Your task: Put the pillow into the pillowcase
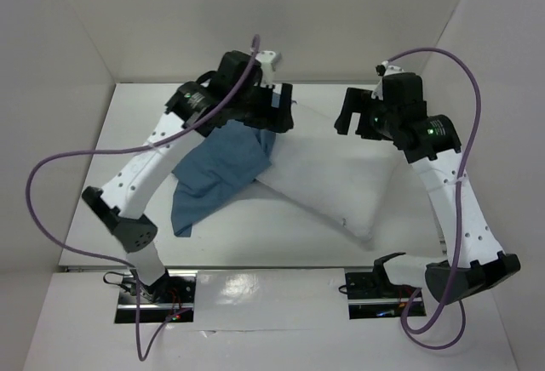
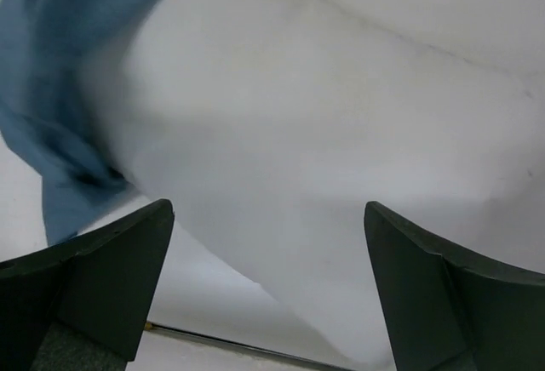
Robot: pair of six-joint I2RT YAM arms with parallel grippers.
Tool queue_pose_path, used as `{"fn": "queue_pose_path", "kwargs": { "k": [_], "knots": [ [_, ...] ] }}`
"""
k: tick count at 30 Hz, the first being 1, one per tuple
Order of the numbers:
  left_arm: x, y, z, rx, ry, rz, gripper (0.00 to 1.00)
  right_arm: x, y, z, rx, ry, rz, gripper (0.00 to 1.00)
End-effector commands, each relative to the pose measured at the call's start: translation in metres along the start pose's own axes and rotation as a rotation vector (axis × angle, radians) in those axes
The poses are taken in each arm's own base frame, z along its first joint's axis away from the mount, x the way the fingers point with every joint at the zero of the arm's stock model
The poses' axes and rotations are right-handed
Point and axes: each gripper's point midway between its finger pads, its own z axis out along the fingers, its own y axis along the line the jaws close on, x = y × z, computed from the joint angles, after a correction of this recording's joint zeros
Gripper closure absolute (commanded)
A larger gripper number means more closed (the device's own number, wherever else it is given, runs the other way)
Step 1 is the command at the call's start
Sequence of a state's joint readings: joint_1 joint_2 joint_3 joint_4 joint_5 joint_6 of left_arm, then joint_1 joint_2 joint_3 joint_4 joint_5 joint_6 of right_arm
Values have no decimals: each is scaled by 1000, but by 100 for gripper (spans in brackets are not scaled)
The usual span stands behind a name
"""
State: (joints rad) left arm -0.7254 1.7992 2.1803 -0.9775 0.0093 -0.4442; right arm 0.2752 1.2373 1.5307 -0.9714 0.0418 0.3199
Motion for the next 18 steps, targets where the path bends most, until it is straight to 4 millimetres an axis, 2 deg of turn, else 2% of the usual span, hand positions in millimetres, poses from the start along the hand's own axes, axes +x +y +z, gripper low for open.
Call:
{"fn": "queue_pose_path", "kwargs": {
  "k": [1,2,3,6,8,13,14,18],
  "knots": [
    [-14,27,-46,-67,-104,-6,4,-23,26,-8,-112,-41,-27,0],
    [-12,34,-45,-87,-105,-25,5,-24,30,-7,-121,-38,-34,0],
    [0,46,-40,-105,-69,-40,9,-22,29,1,-102,-24,-40,0],
    [12,49,-34,-91,-32,-69,10,-28,38,3,-117,-46,-51,0],
    [23,59,-27,-123,-6,-91,10,-32,52,5,-173,-57,-47,0],
    [48,71,-1,-153,55,-170,10,-14,103,22,-303,-11,-74,0],
    [52,70,3,-146,60,-190,10,-2,117,32,-318,23,-91,0],
    [66,73,21,-139,91,-221,10,21,141,60,-324,75,-117,0]
  ]
}}
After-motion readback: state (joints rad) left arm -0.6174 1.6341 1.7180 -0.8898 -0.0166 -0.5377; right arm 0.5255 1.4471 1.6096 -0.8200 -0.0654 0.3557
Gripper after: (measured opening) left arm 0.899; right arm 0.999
